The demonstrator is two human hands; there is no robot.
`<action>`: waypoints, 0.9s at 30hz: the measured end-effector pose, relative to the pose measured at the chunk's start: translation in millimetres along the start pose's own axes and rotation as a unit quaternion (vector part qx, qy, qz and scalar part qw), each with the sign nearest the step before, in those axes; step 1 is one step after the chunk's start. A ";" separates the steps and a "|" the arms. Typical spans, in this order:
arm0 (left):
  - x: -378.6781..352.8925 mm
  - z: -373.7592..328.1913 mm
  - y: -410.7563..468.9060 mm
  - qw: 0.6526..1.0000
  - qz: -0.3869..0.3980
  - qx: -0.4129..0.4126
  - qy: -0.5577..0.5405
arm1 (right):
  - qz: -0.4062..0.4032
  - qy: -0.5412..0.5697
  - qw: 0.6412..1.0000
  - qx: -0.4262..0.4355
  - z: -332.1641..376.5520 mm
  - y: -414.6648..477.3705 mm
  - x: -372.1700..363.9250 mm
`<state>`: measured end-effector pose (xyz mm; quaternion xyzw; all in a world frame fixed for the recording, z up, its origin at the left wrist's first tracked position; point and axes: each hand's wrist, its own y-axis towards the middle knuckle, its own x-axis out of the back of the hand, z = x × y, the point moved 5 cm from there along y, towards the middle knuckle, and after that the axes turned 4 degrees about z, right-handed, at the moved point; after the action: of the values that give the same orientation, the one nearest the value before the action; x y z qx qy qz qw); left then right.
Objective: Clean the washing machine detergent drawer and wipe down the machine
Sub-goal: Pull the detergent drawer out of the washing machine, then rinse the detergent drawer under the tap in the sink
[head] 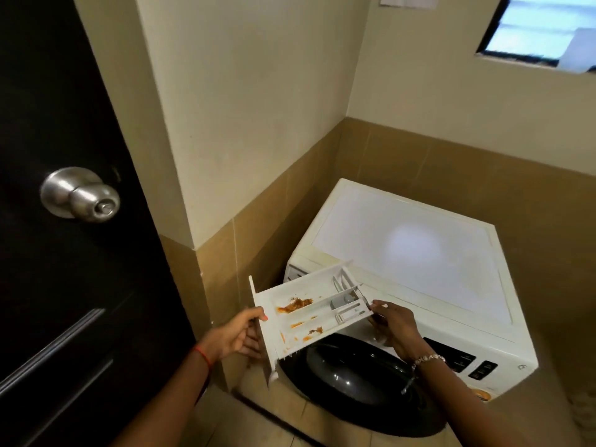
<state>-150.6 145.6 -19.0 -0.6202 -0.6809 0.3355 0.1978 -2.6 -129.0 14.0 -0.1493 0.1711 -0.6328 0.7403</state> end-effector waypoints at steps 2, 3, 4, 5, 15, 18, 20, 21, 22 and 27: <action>-1.0 -16.0 2.9 0.999 -0.026 -0.023 0.004 | 0.007 0.019 1.000 -0.015 2.9 -2.8 8.5; -2.3 -22.8 4.2 0.999 -0.031 -0.033 0.005 | 0.010 0.031 0.999 -0.019 3.2 -4.7 12.1; -6.9 -30.8 7.4 0.999 -0.028 -0.040 0.011 | 0.007 0.053 0.998 -0.017 5.1 -6.9 19.3; -12.6 -39.2 10.9 0.999 -0.022 -0.046 0.020 | 0.001 0.082 0.997 -0.012 8.2 -10.6 27.5; -116.8 -118.6 46.0 0.987 0.087 -0.091 0.100 | -0.075 0.202 0.976 0.040 32.4 -50.4 135.5; -163.1 -137.1 54.5 0.979 0.121 -0.106 0.126 | -0.112 0.220 0.968 0.052 35.3 -65.4 174.5; -201.5 -146.7 59.1 0.972 0.151 -0.111 0.140 | -0.150 0.232 0.959 0.062 34.0 -76.0 206.3; -222.3 -150.4 61.9 0.968 0.166 -0.110 0.151 | -0.170 0.235 0.955 0.068 33.1 -82.3 223.1; -244.0 -154.1 64.9 0.963 0.182 -0.109 0.164 | -0.189 0.238 0.950 0.073 31.5 -89.2 240.3; -358.8 -159.2 81.0 0.933 0.253 -0.104 0.233 | -0.288 0.272 0.913 0.094 19.0 -132.3 324.8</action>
<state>70.9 -171.0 87.7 -0.8499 -0.4672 0.1480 0.1935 -65.7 -470.3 68.0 0.0565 0.2550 -0.8480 0.4613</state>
